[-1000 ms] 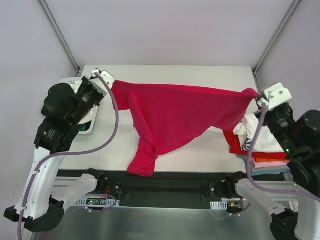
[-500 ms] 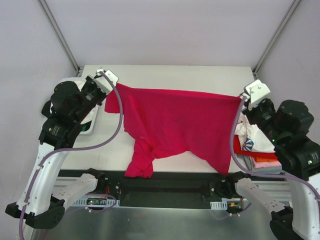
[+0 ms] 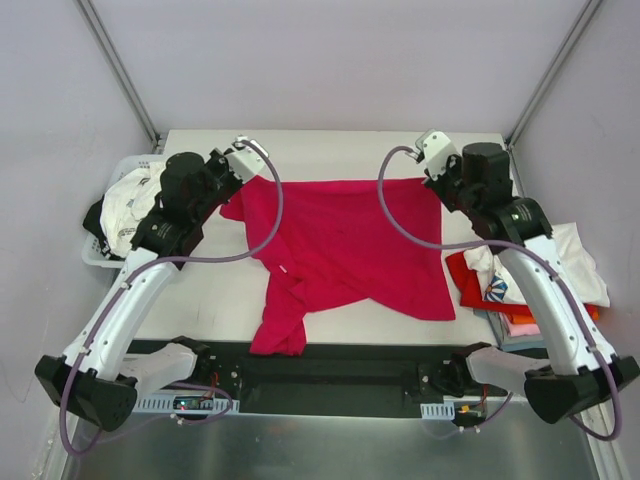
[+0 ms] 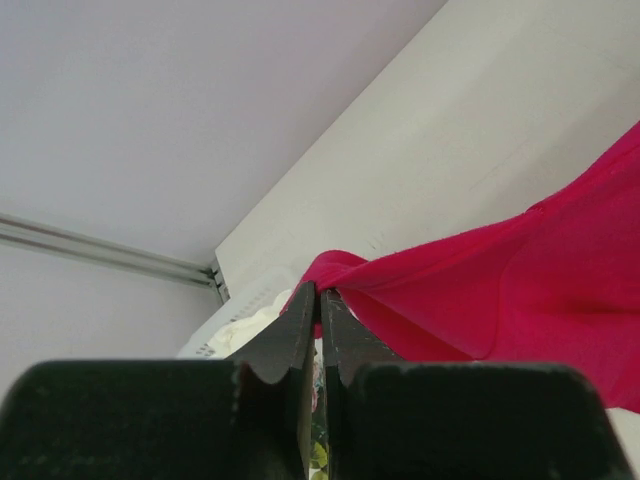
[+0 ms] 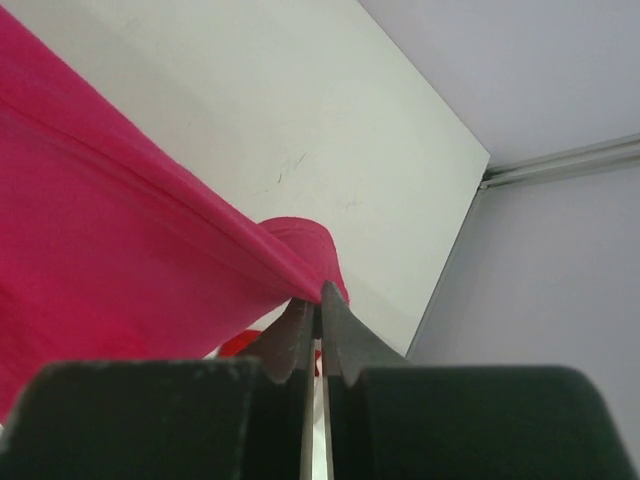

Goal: Fold and stack the t-shirts
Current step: Flatten out the tshirt

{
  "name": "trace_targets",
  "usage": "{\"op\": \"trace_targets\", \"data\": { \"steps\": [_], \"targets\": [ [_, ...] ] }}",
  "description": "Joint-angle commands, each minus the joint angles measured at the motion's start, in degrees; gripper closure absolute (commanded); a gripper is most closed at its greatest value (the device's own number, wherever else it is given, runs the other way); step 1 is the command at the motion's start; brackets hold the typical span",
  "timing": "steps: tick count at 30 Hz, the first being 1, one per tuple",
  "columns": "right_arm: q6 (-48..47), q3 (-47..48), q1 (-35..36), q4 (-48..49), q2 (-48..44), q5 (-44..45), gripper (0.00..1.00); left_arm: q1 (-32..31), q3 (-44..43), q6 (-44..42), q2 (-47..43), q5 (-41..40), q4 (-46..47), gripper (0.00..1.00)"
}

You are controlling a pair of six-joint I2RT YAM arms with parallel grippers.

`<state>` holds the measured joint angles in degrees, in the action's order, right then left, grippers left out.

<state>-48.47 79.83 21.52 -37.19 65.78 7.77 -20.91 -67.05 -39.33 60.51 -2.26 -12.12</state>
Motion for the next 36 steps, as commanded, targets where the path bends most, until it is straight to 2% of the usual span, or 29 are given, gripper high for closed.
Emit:
{"op": "trace_targets", "data": {
  "steps": [1, 15, 21, 29, 36],
  "targets": [
    [-1.71, 0.67, -0.51, 7.83, 3.29, 1.28, 0.99, 0.43, 1.21, -1.62, 2.14, -1.78, 10.79, 1.00],
    [-4.18, 4.27, -4.64, 15.30, 19.73, 3.04, 0.99, 0.60, 4.20, -4.70, 12.70, -6.87, 29.50, 1.00],
    [-4.79, 9.02, -7.36, 17.15, 26.85, 3.75, 0.99, 0.69, 3.07, -5.67, 19.80, -10.04, 34.00, 1.00],
    [-4.70, 17.98, -9.48, 18.20, 37.83, 4.10, 0.99, 1.22, -4.31, -6.81, 30.44, -14.08, 37.52, 1.00],
    [-4.79, 22.91, -10.53, 19.08, 45.83, 5.24, 0.94, 1.39, -13.53, -9.36, 41.86, -18.91, 40.42, 1.00]
  ]
}}
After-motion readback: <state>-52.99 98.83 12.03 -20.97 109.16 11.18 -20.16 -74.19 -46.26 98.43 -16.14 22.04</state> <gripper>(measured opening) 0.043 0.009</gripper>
